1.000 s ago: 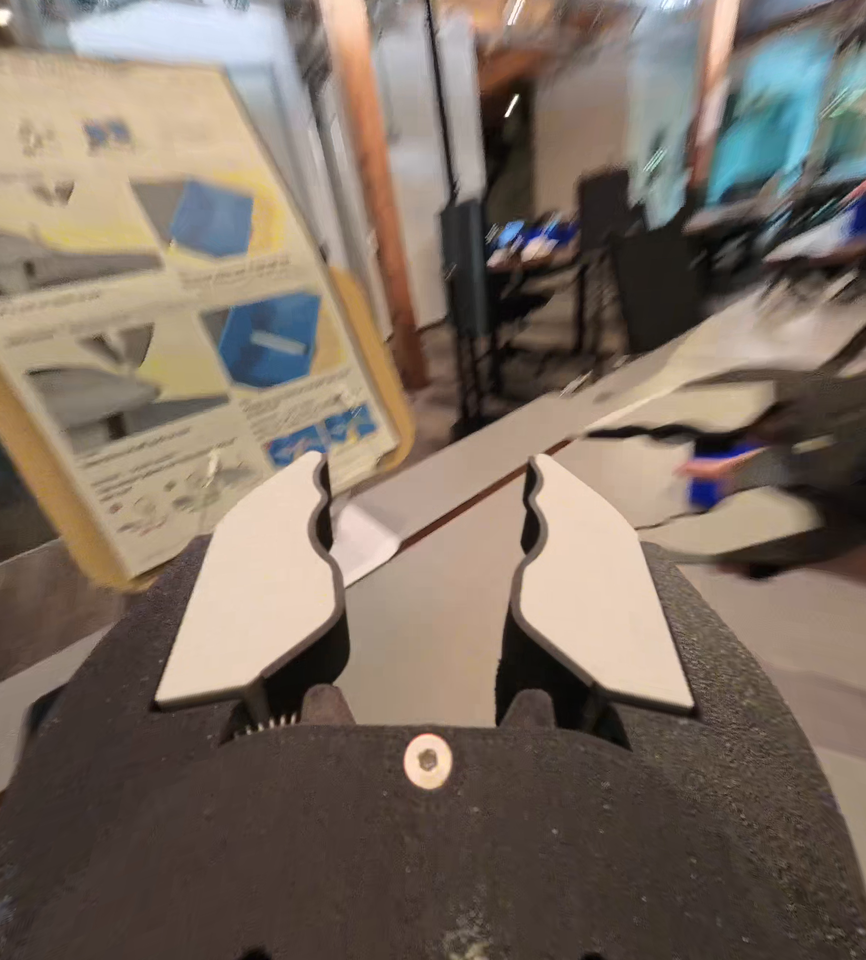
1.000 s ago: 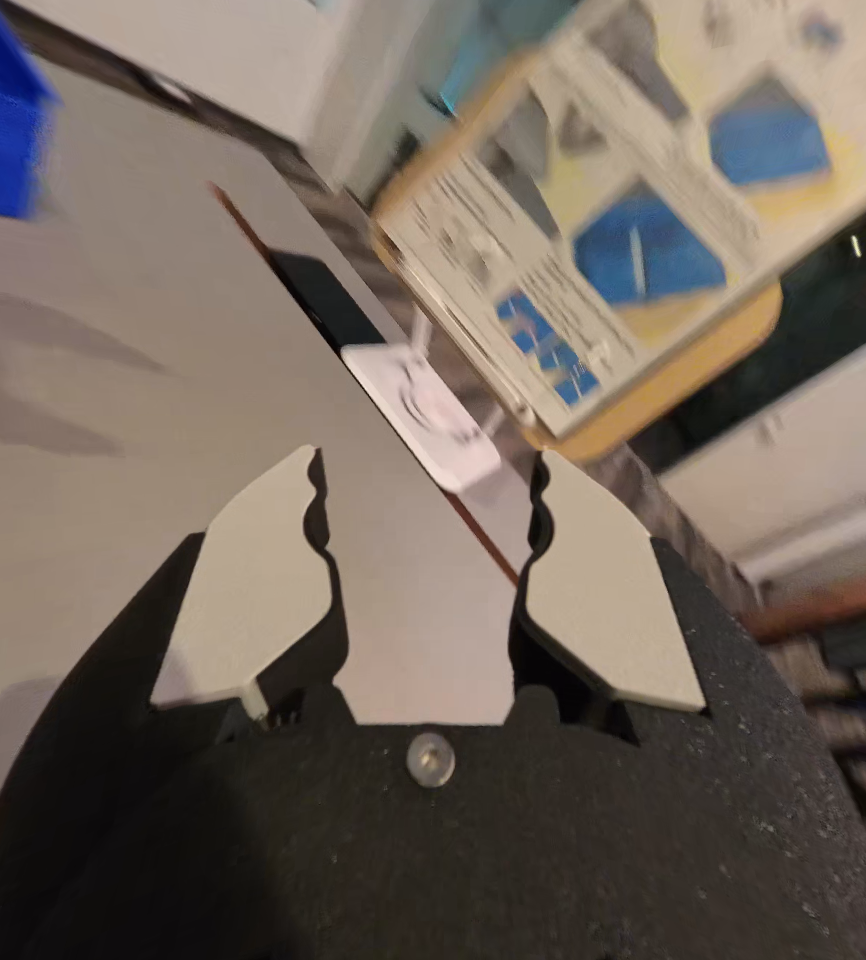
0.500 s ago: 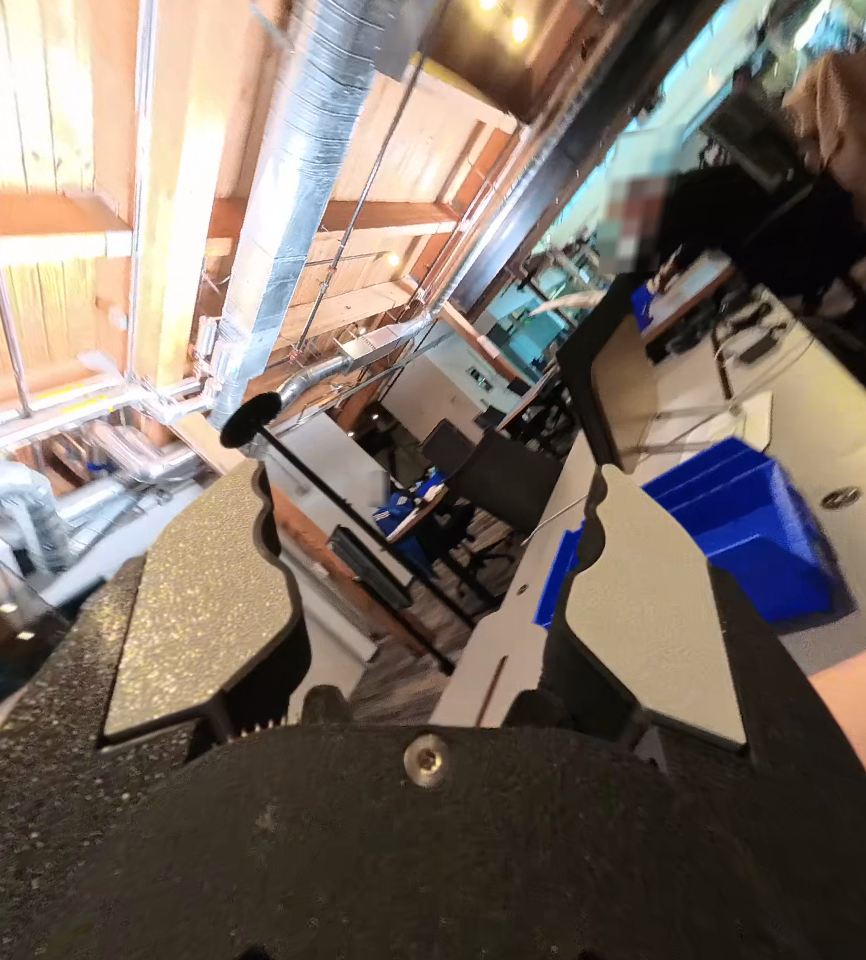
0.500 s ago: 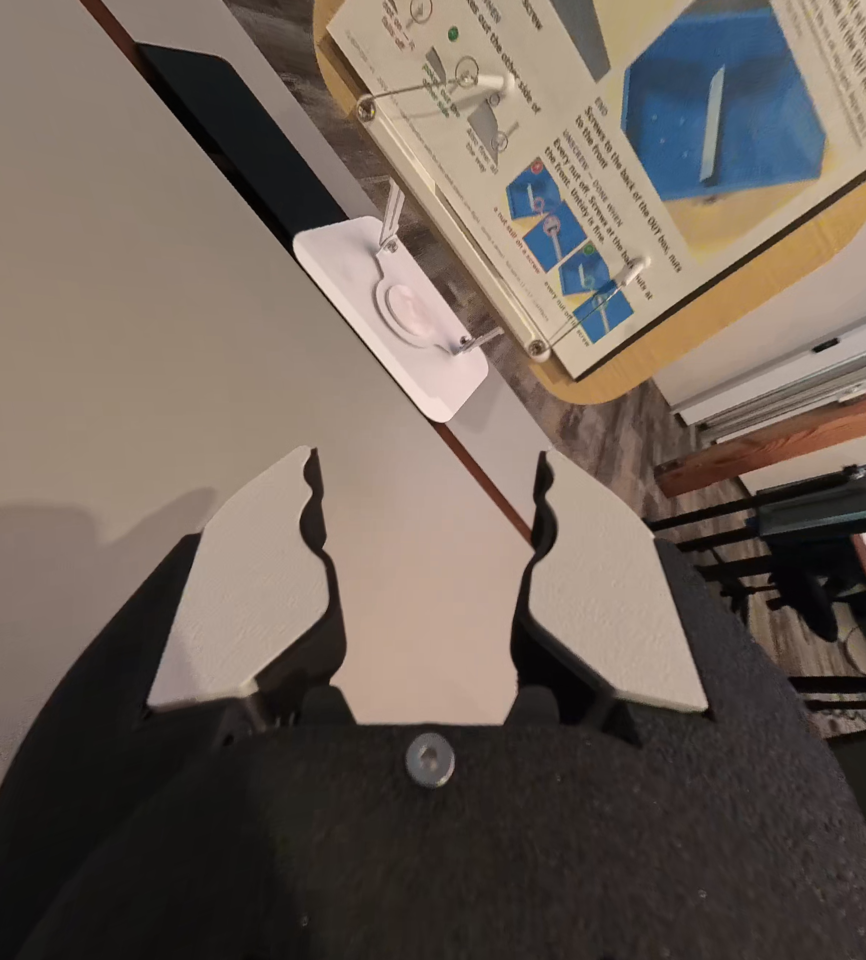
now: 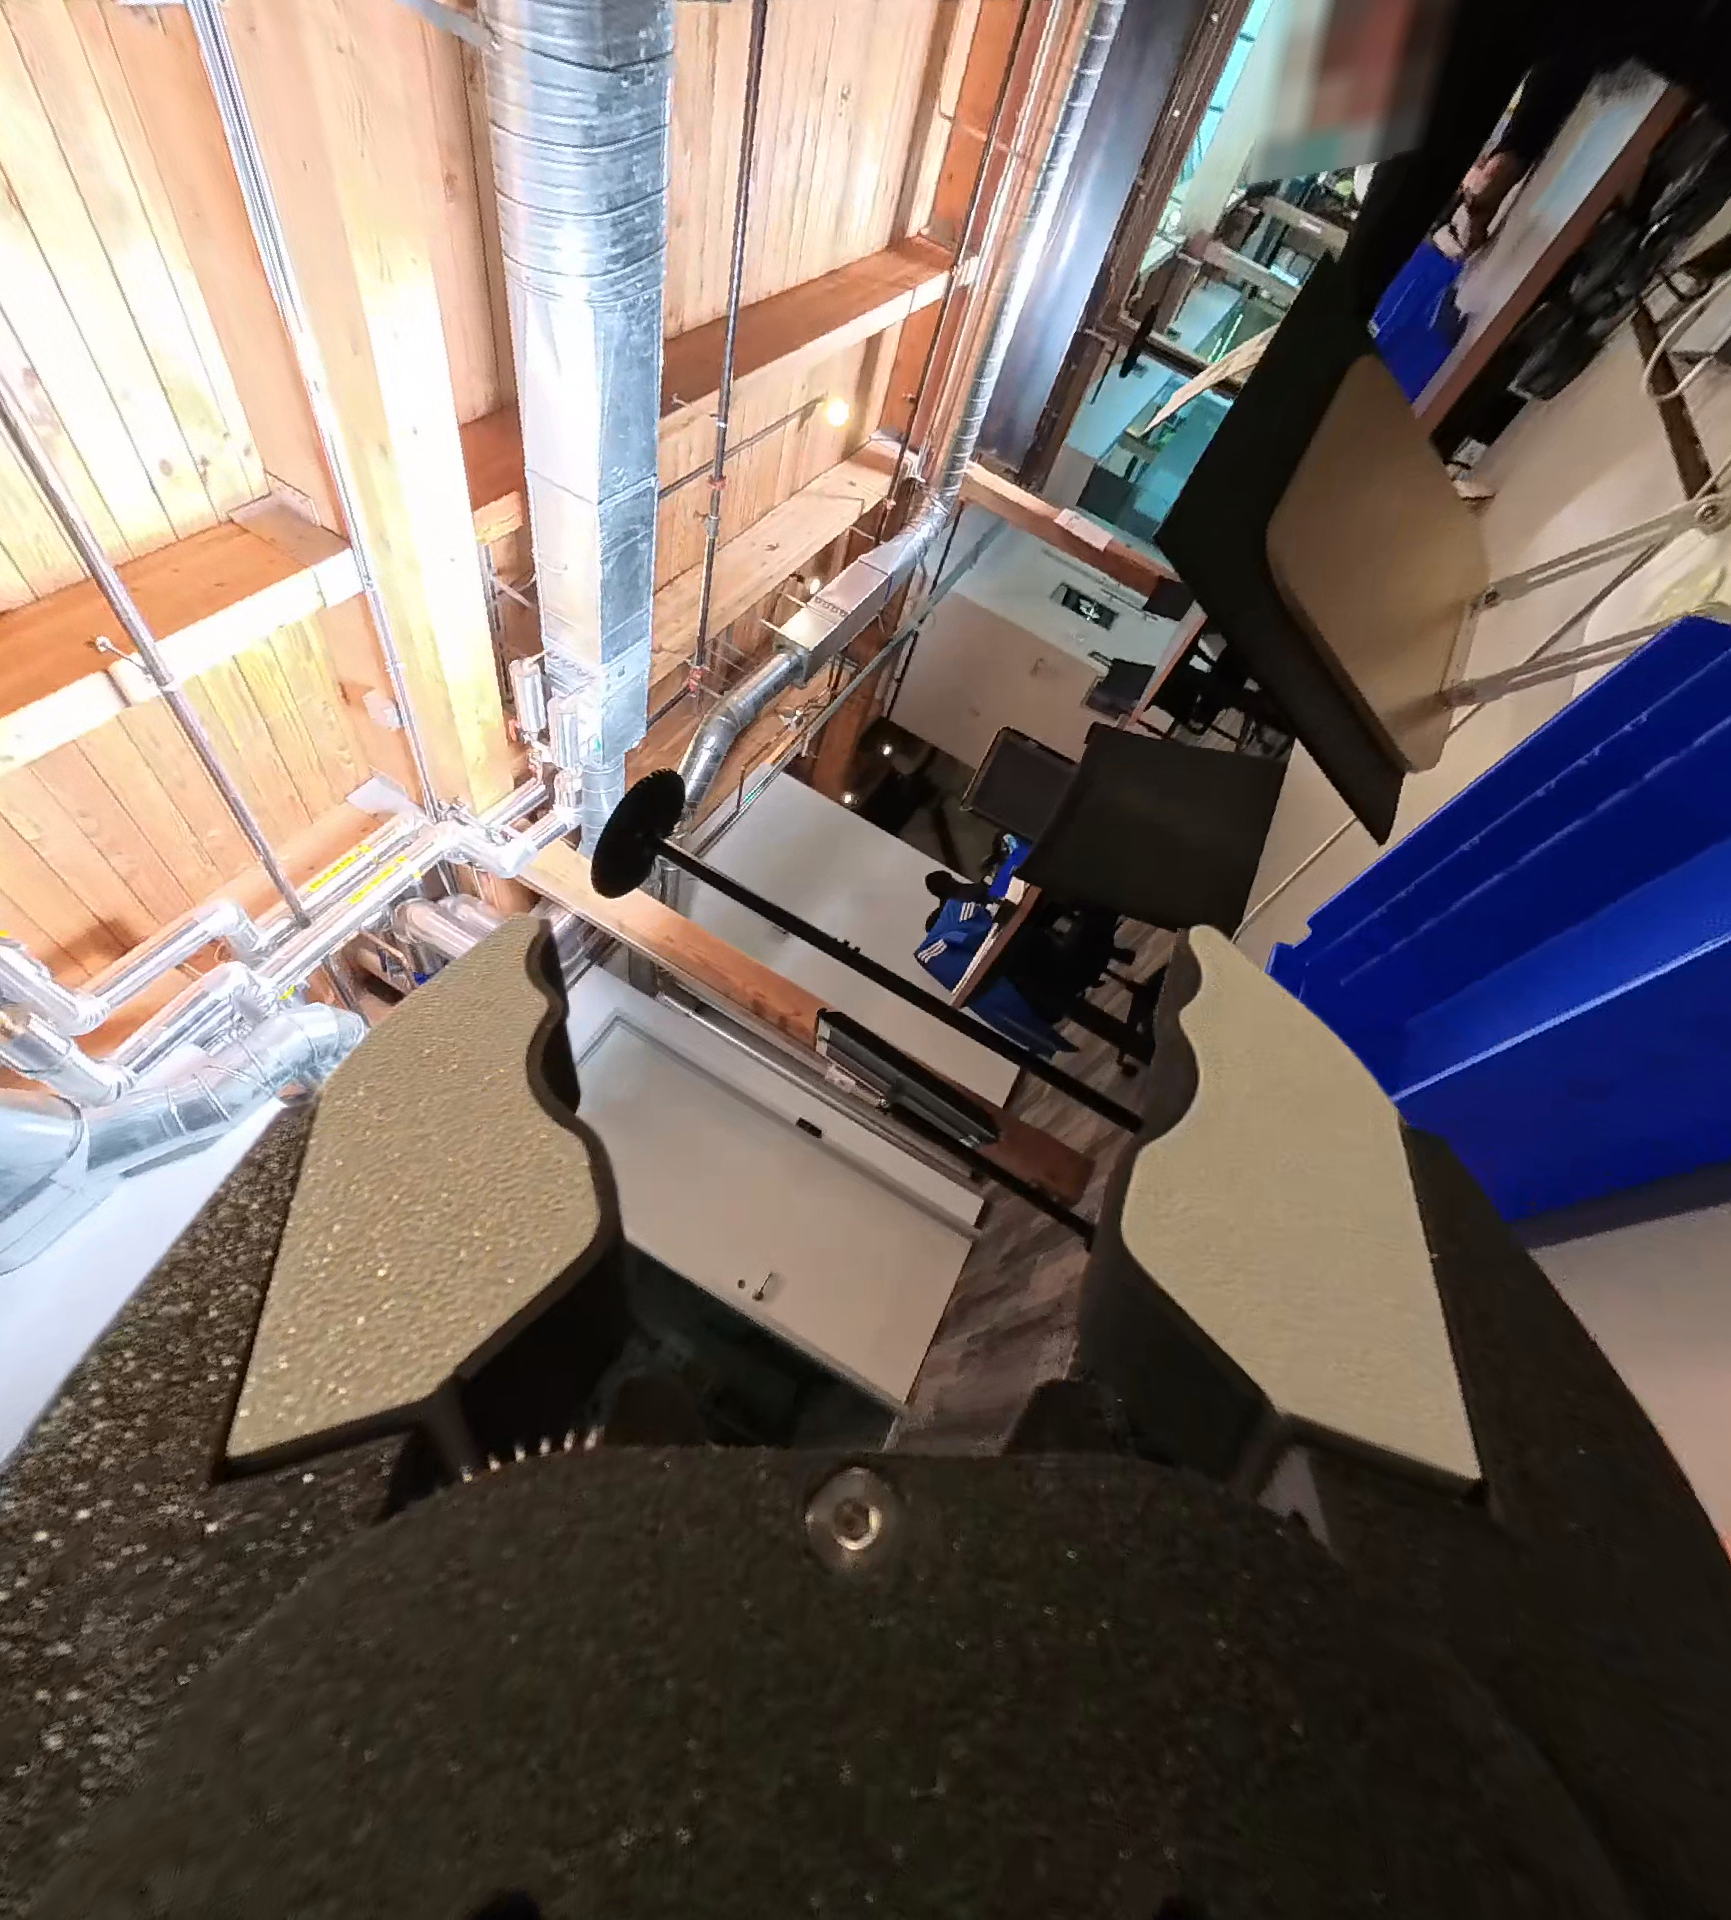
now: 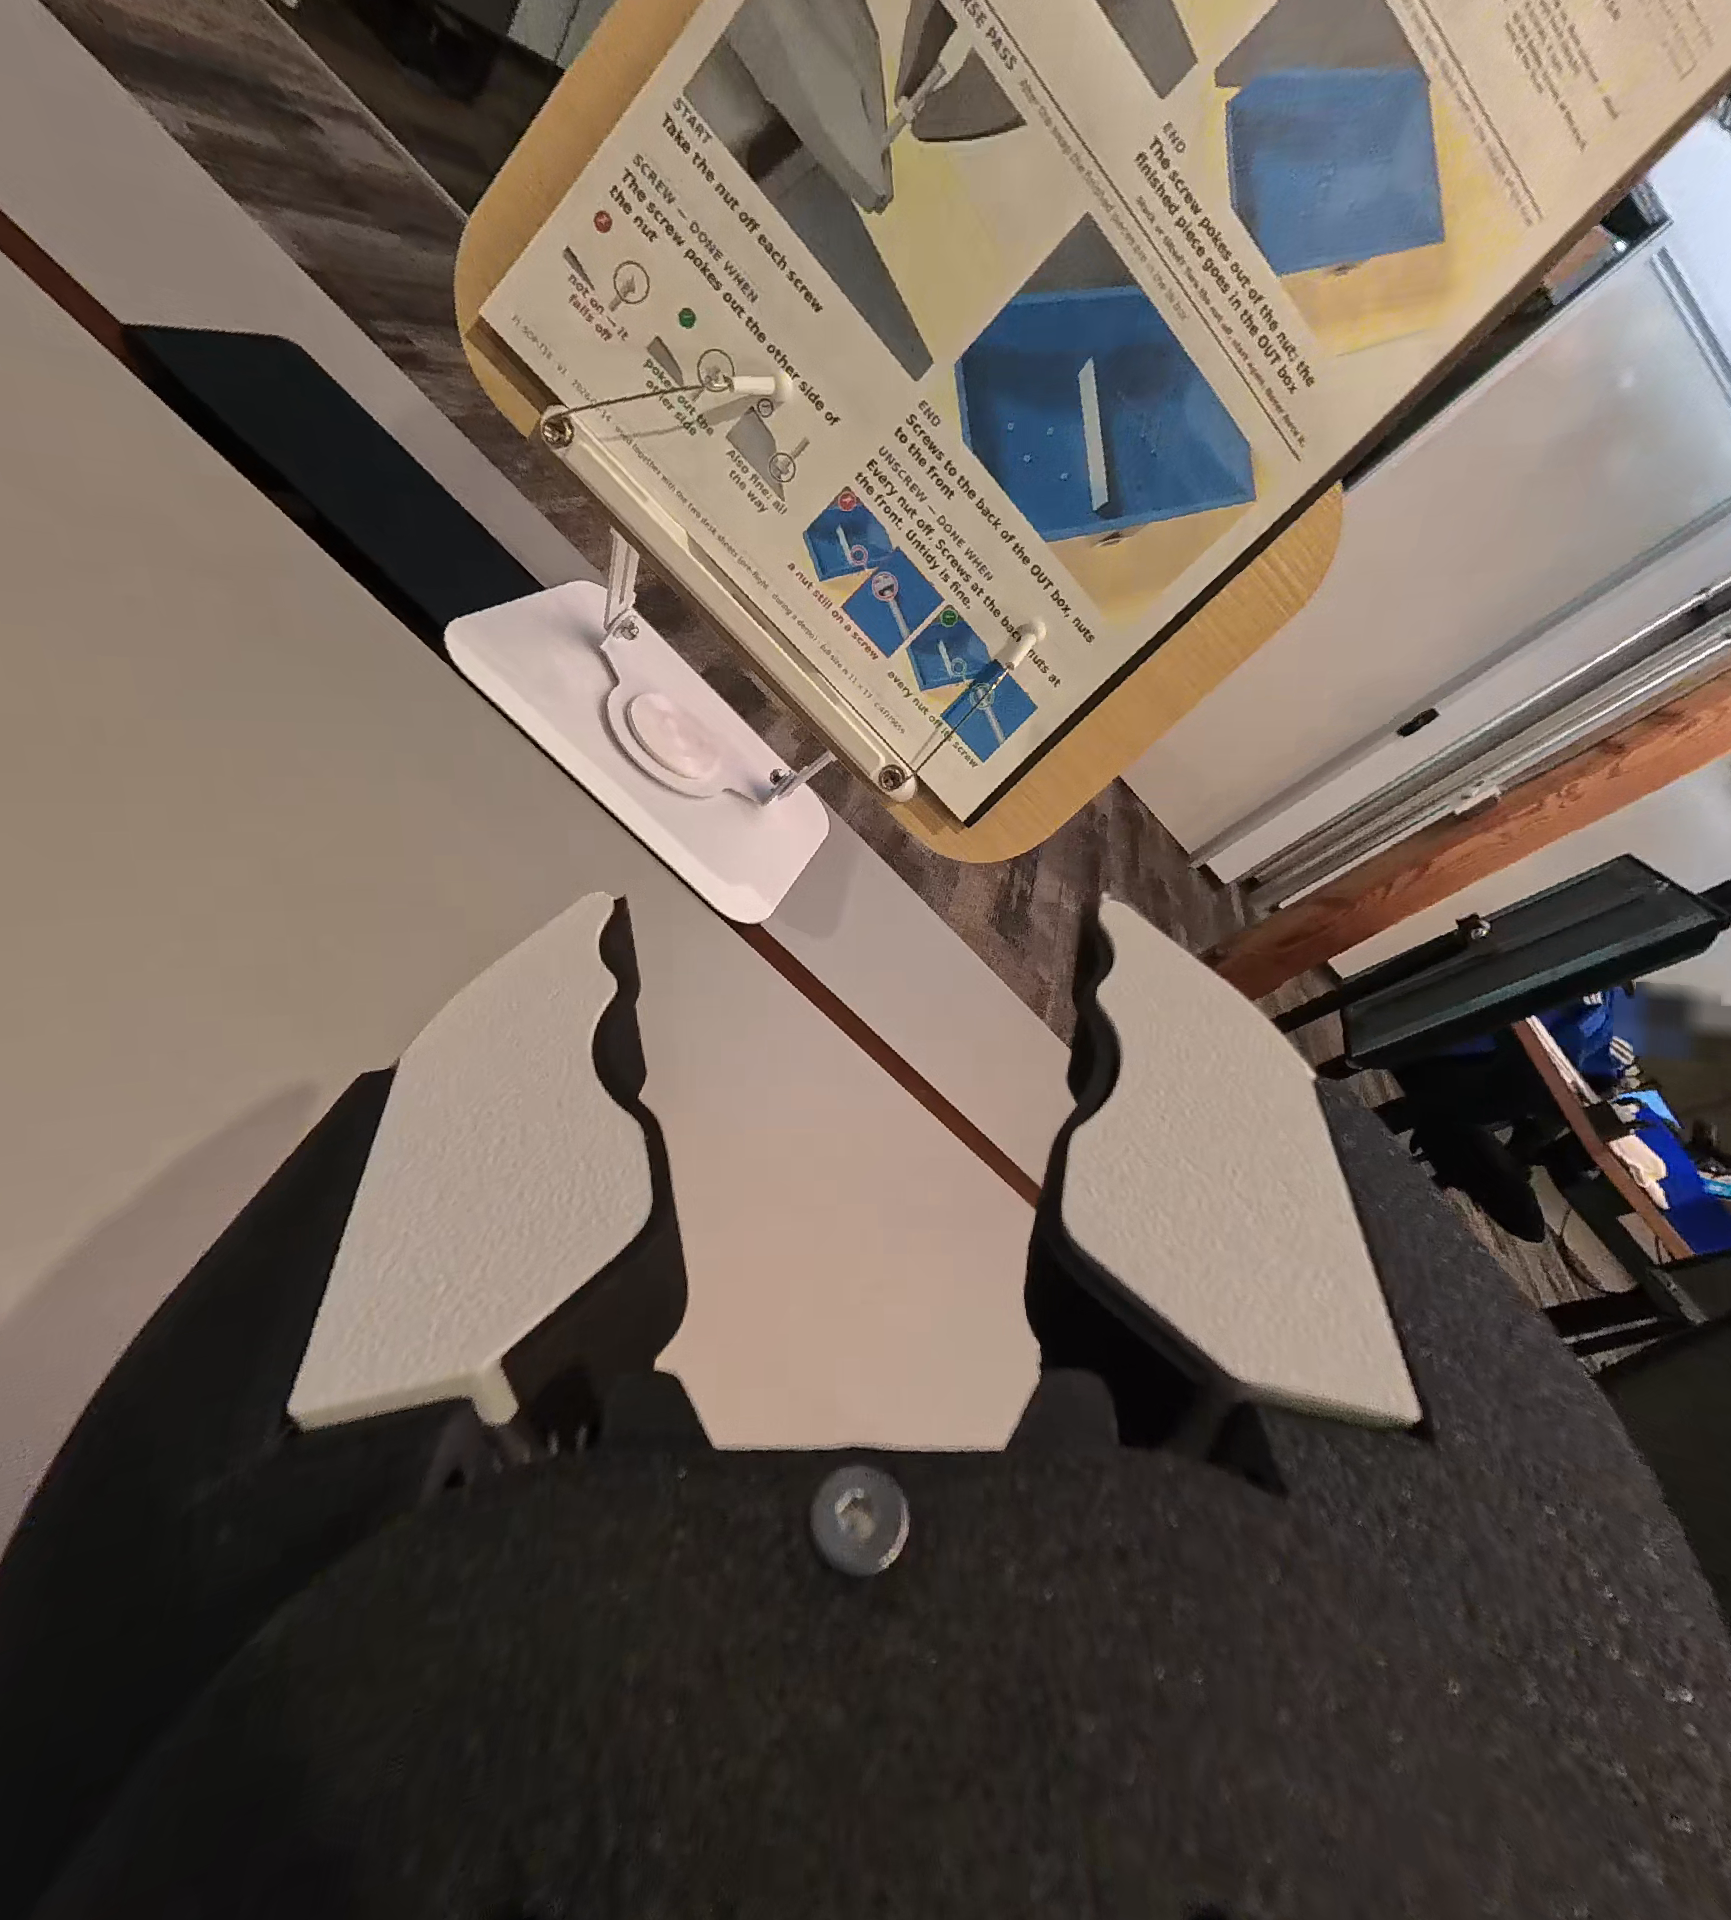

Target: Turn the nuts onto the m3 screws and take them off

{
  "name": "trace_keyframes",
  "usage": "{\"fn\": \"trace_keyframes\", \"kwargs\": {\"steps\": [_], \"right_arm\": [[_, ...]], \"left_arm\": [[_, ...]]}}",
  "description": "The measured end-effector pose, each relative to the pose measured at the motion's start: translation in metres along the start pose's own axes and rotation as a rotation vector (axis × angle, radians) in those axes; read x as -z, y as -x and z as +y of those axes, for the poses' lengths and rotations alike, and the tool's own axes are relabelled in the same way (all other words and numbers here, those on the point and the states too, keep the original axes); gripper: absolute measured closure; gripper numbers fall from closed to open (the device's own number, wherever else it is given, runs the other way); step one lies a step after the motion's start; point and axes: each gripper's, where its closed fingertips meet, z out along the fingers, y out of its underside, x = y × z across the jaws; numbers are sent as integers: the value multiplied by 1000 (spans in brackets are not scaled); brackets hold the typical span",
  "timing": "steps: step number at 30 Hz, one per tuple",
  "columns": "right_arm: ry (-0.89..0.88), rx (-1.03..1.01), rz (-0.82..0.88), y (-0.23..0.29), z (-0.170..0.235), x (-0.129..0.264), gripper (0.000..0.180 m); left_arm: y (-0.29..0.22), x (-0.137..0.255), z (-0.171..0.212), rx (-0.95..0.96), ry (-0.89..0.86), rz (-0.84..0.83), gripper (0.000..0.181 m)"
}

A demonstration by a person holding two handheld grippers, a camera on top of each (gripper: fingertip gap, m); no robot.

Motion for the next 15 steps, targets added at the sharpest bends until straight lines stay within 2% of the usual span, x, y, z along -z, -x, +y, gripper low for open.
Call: {"fn": "trace_keyframes", "kwargs": {"steps": [6, 15], "right_arm": [[-9, -8, -4, 1, 0, 5, 99], [-20, -15, -8, -1, -3, 9, 98]], "left_arm": [[1, -3, 19, -3, 53, -2, 72], [1, -4, 27, 26, 59, 3, 74]]}}
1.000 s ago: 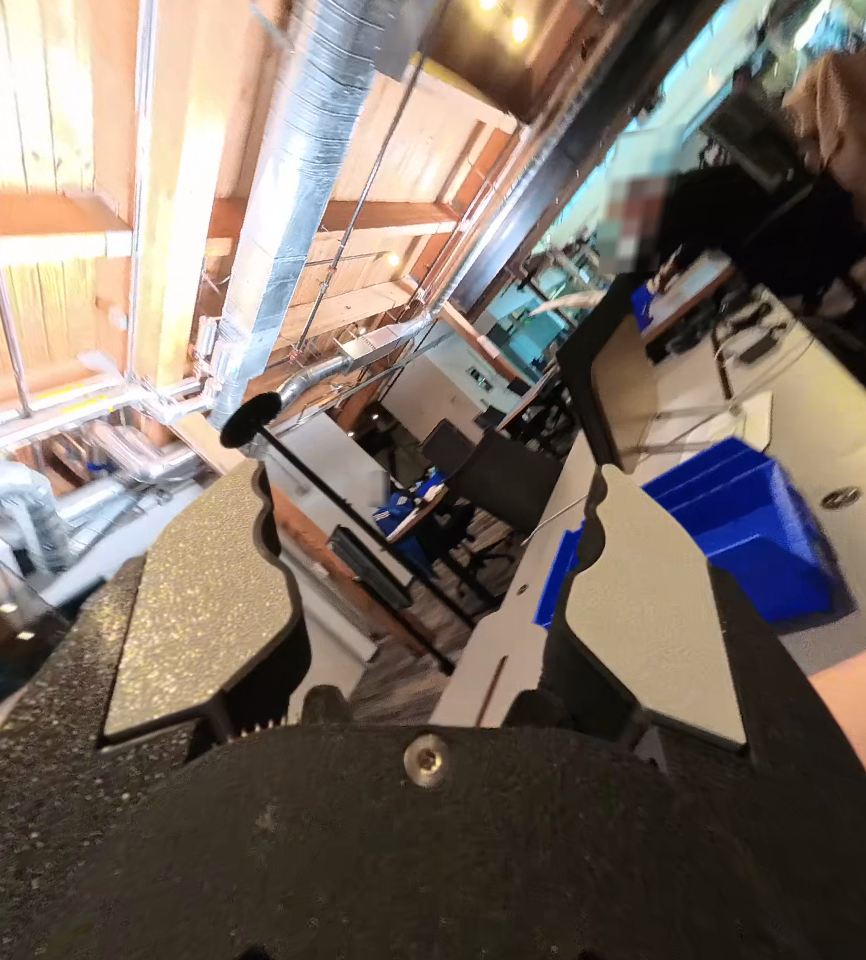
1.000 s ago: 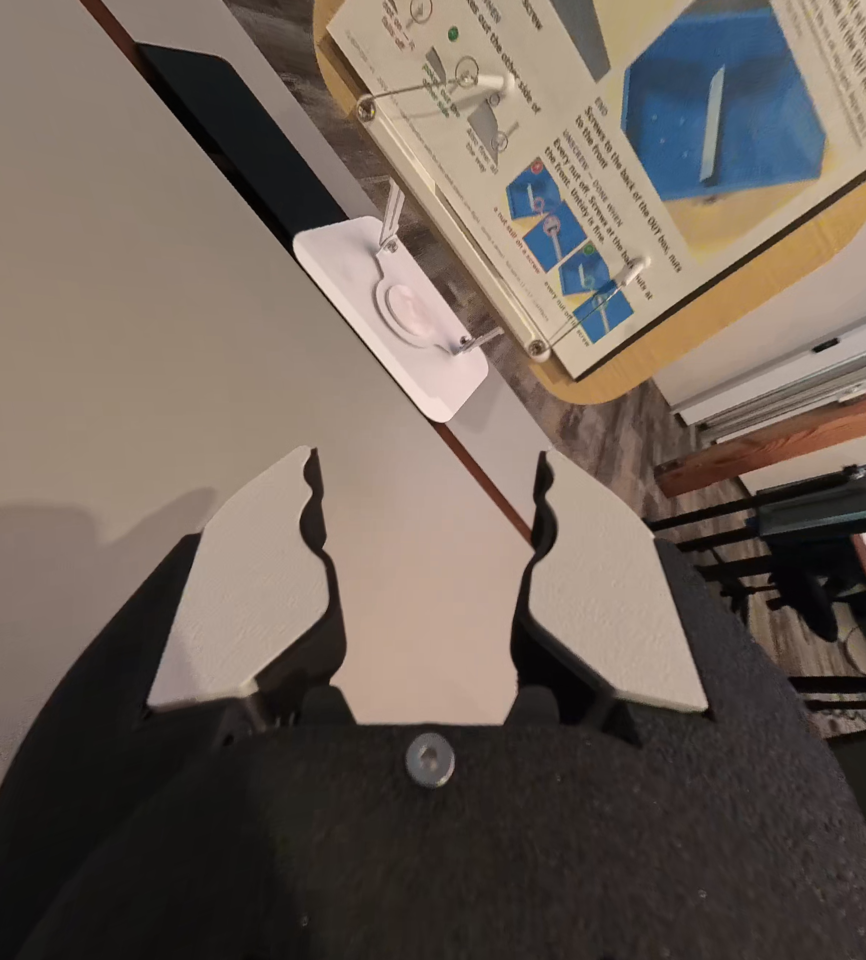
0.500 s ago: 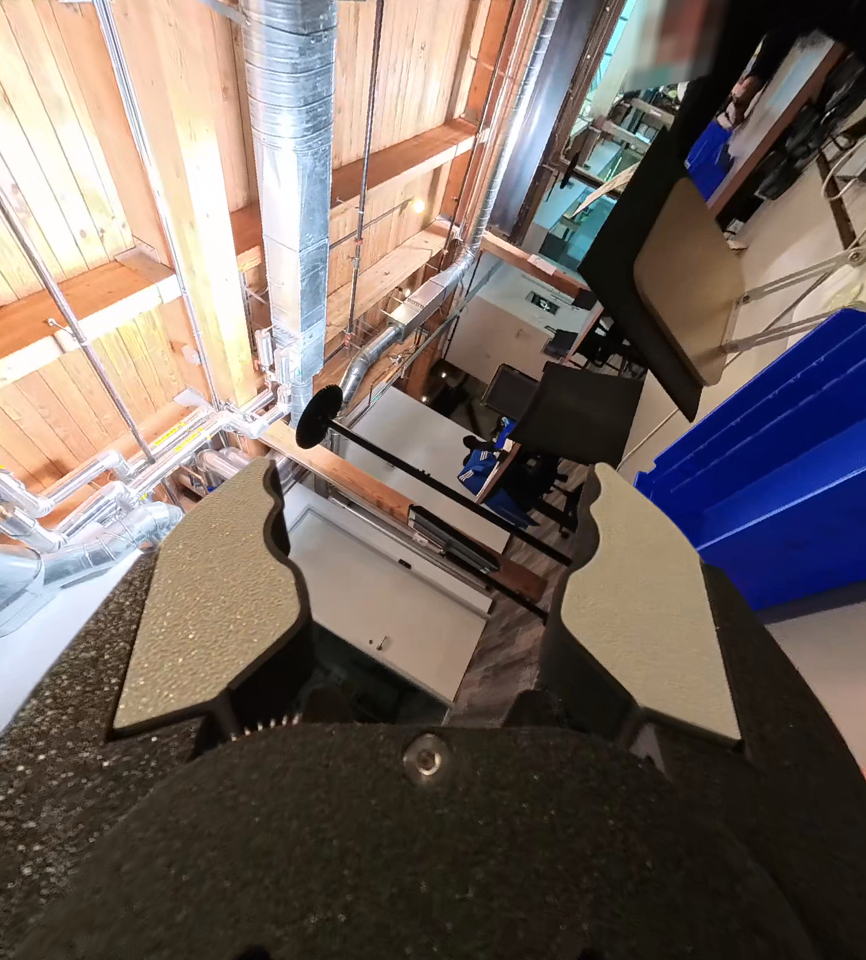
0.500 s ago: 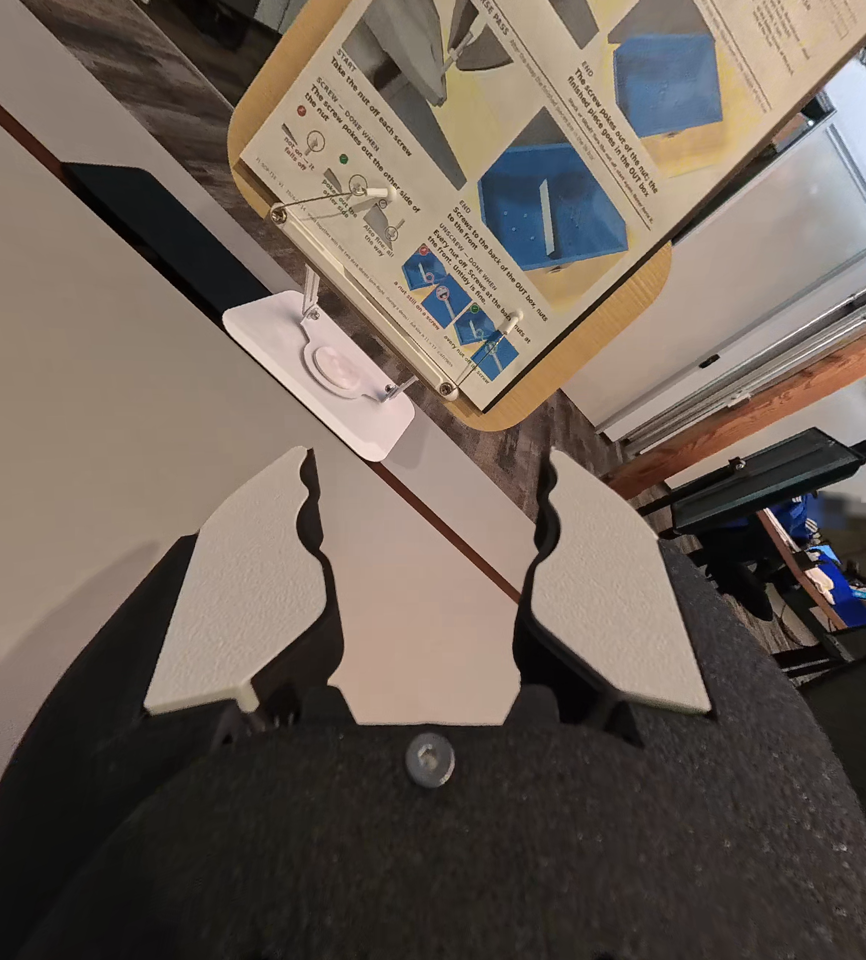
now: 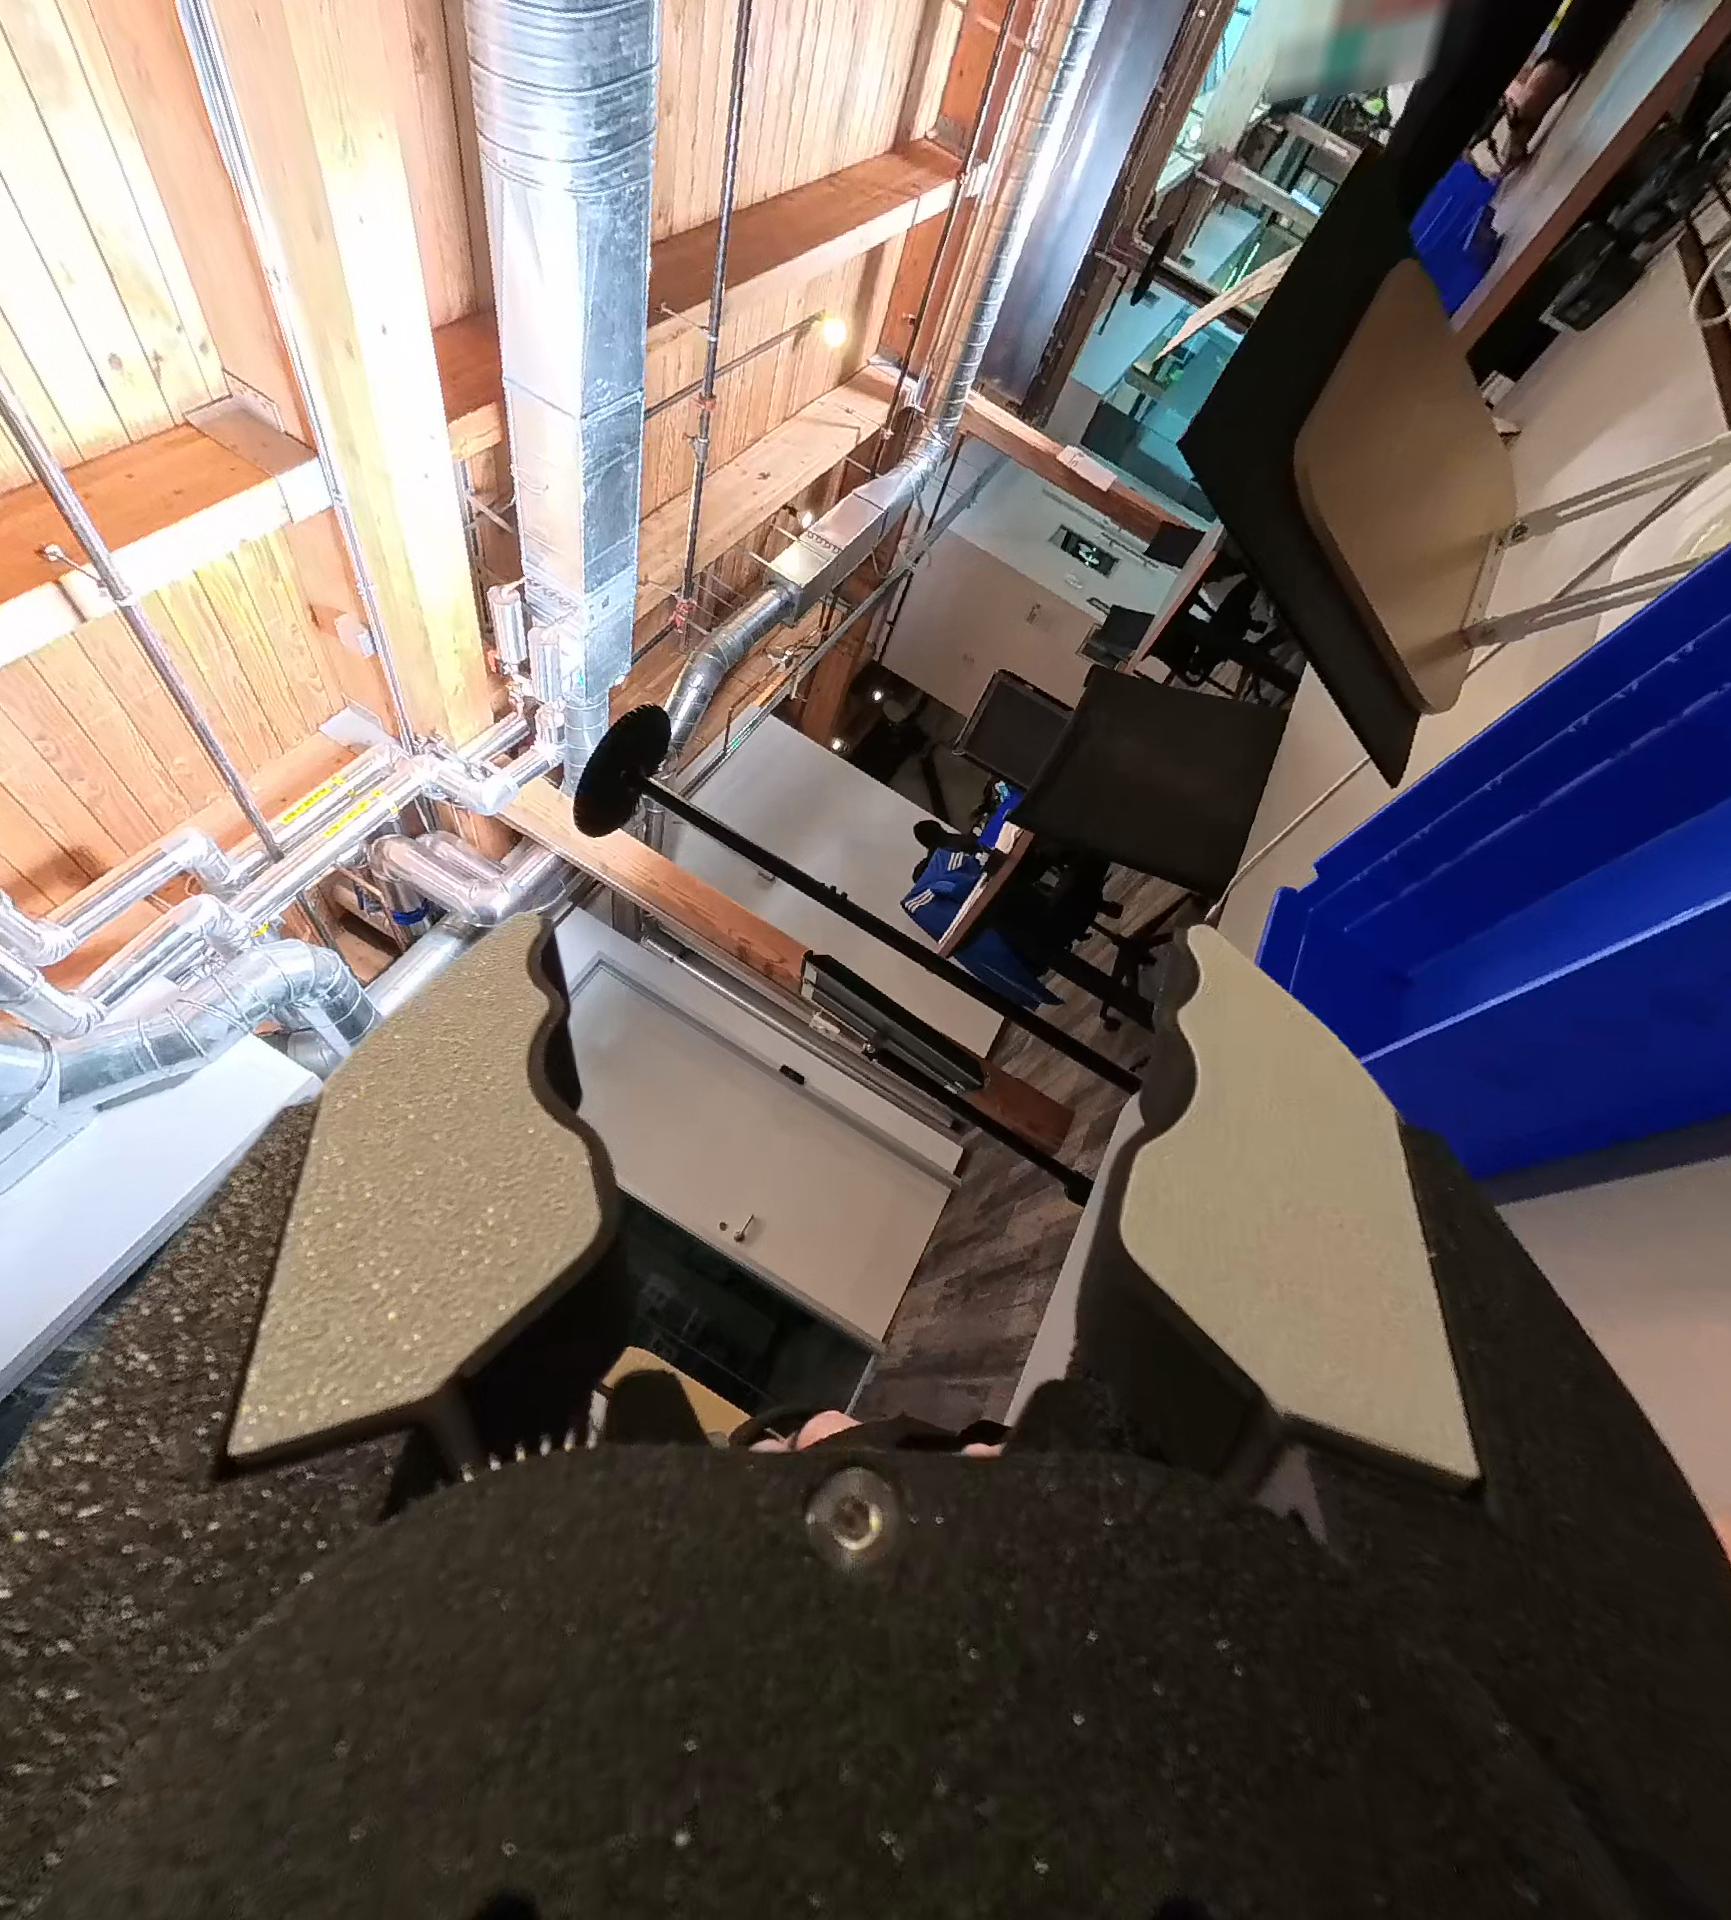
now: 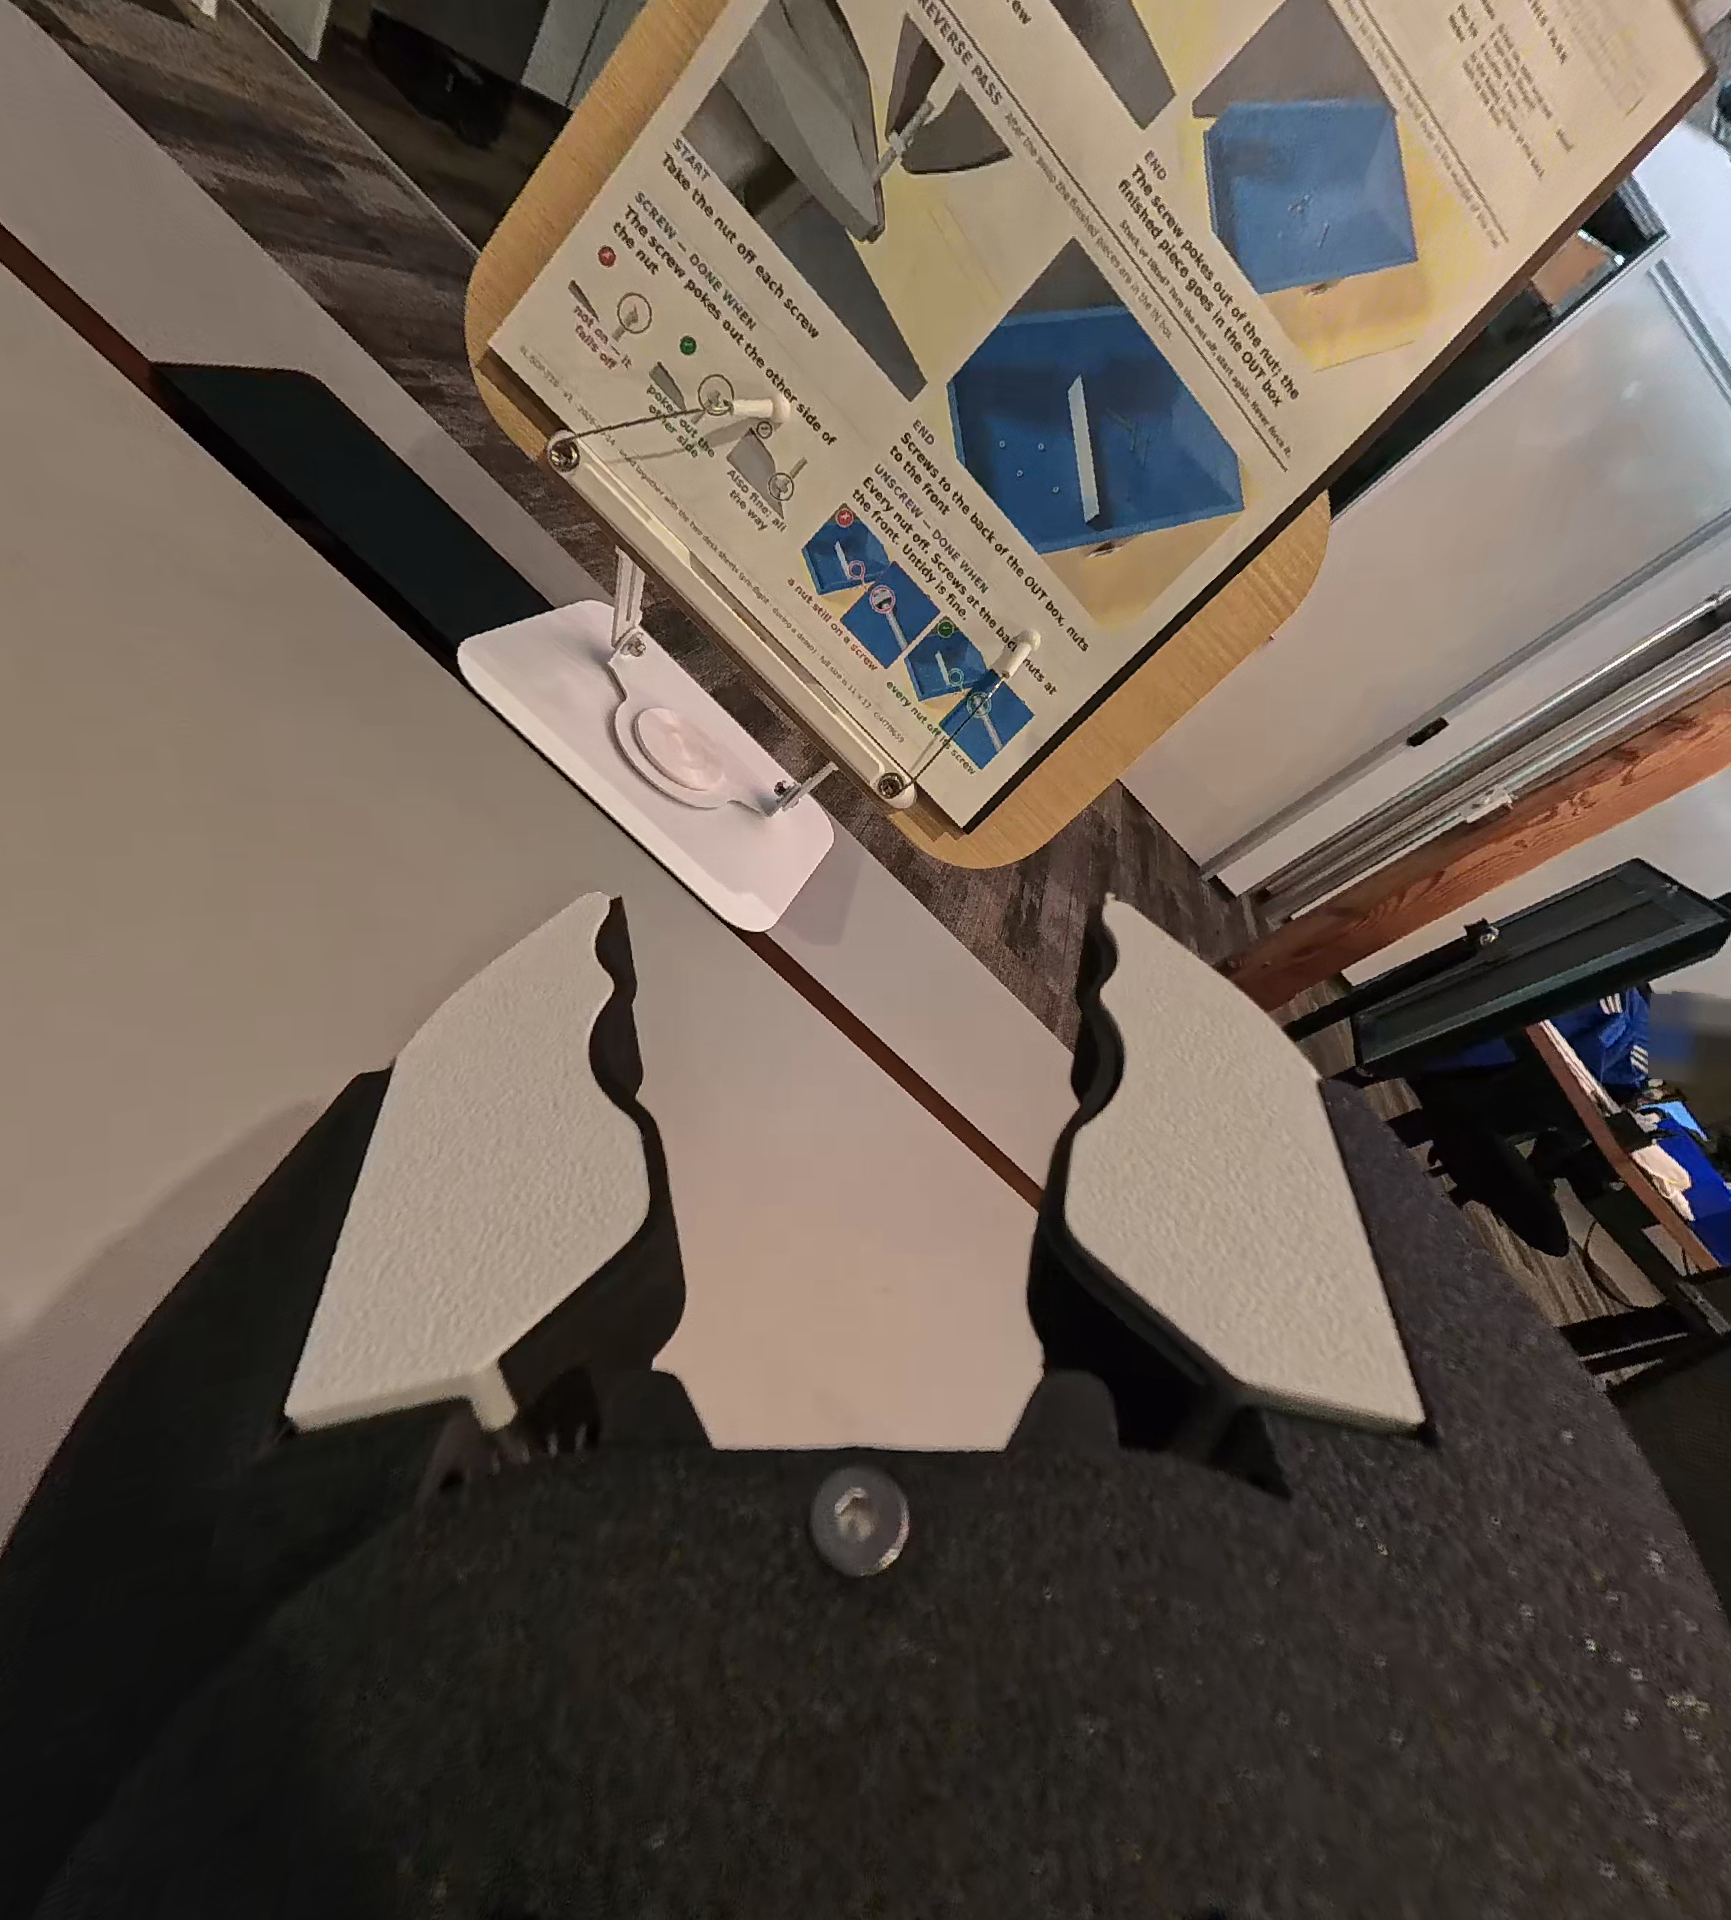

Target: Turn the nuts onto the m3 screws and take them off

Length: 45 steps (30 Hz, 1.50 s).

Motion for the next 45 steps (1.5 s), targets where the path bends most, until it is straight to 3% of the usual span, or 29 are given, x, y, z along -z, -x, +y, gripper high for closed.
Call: {"fn": "trace_keyframes", "kwargs": {"steps": [7, 14, 21, 25, 32, 36, 42, 45], "right_arm": [[6, 7, -24, 5, 3, -1, 99], [8, 8, -40, 9, 6, -3, 98], [24, -46, -54, 1, 20, -8, 97], [111, -155, -68, -16, 65, -23, 96], [139, -337, -57, -37, 113, -31, 95], [20, -535, -132, -30, 101, -24, 97], [-204, -581, -128, -18, 59, 0, 102], [-185, -590, -132, -5, 54, 7, 110]], "left_arm": [[-4, -1, 3, -1, 0, 11, 74], [-3, 6, -22, -34, -55, -5, 76], [3, 14, -7, 47, 10, 9, 75], [33, 45, 44, 170, 165, -48, 76], [89, 132, 195, 384, 593, -256, 87], [94, 169, 264, 645, 759, -390, 97], [101, 208, 330, 669, 968, -619, 96], [102, 220, 351, 701, 1023, -697, 92]]}}
